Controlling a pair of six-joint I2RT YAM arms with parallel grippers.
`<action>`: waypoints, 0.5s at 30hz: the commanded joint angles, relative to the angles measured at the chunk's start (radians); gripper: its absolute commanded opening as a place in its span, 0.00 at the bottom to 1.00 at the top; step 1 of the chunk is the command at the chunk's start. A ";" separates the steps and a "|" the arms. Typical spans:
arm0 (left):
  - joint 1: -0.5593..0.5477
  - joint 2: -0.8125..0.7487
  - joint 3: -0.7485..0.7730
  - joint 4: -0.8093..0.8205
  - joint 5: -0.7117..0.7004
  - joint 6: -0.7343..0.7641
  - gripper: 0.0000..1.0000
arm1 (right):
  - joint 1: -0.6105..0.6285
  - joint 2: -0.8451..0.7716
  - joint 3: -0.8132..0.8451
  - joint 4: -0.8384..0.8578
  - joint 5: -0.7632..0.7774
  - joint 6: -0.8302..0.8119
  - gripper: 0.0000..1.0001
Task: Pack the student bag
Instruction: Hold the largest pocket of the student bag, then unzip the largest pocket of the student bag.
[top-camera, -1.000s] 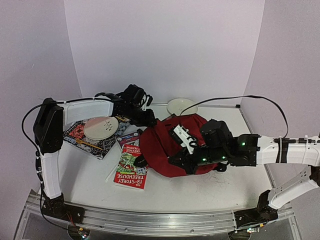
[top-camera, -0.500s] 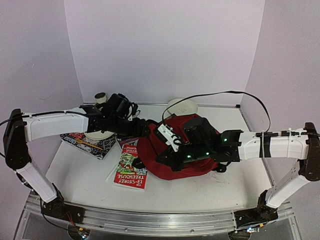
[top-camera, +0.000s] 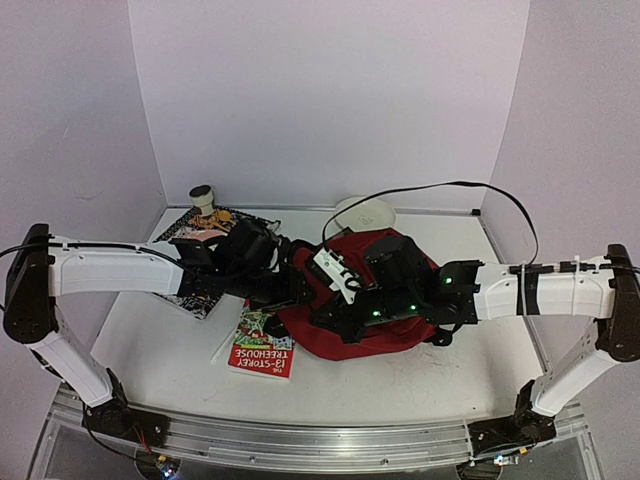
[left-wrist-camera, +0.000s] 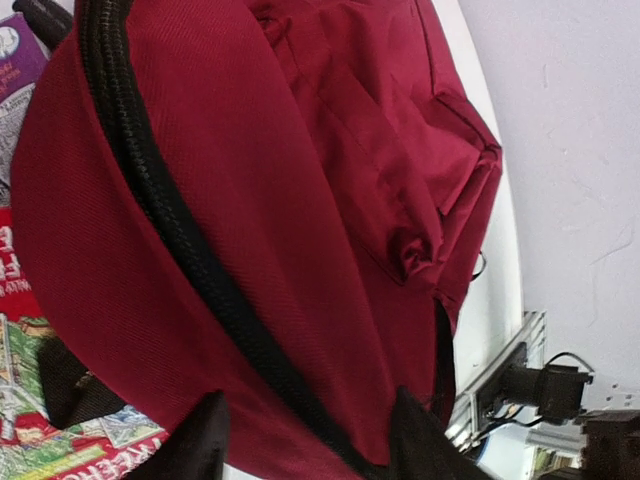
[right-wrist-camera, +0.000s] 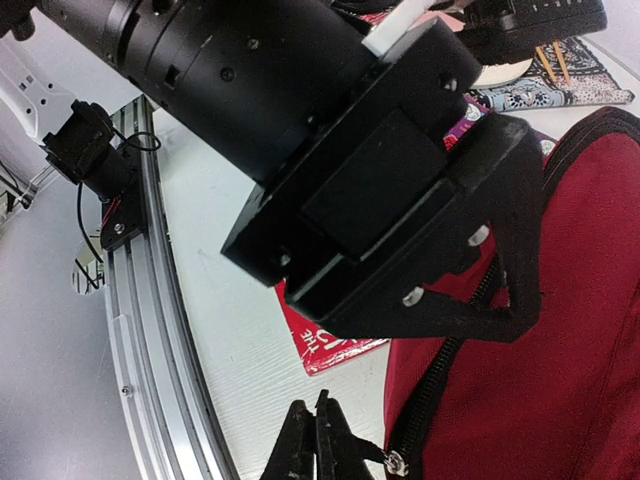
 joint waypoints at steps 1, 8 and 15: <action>-0.016 0.002 0.015 0.061 -0.005 -0.014 0.29 | 0.004 -0.047 -0.004 0.035 0.028 -0.011 0.00; -0.015 -0.033 0.022 0.061 -0.057 0.019 0.00 | -0.015 -0.158 -0.098 0.008 0.117 0.002 0.00; -0.010 -0.058 0.024 0.042 -0.116 0.051 0.00 | -0.068 -0.285 -0.210 -0.052 0.195 0.065 0.00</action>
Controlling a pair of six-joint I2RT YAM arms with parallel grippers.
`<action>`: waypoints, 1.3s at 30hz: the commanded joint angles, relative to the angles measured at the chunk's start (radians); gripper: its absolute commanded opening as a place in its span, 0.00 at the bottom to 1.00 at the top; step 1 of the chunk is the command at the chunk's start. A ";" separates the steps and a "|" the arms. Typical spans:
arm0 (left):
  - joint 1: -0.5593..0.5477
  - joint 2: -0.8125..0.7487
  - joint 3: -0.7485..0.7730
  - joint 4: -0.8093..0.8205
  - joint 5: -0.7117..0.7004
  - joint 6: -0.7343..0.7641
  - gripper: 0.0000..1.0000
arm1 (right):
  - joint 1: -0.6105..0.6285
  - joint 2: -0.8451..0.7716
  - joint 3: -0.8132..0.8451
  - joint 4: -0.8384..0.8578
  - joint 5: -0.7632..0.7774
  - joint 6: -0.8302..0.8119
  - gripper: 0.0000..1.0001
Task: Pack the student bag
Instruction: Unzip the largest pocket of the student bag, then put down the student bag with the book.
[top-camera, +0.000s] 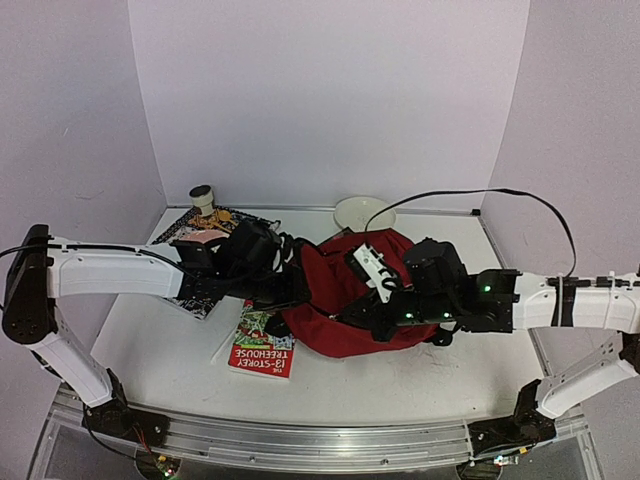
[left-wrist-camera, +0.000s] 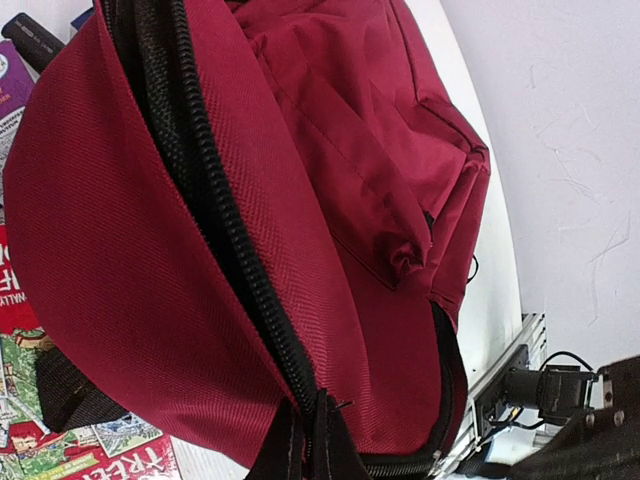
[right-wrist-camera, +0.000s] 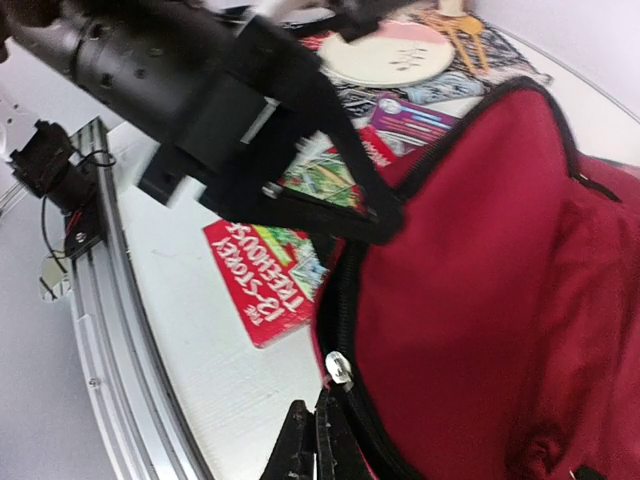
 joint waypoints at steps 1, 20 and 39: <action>0.009 -0.059 0.025 0.013 -0.077 0.040 0.00 | -0.036 -0.098 -0.063 -0.046 0.074 0.058 0.00; 0.057 -0.158 -0.008 -0.010 -0.063 0.053 0.00 | -0.373 -0.230 -0.245 -0.173 0.205 0.388 0.00; -0.041 -0.049 0.002 0.195 0.122 -0.027 0.00 | -0.582 -0.178 -0.170 -0.167 0.175 0.316 0.00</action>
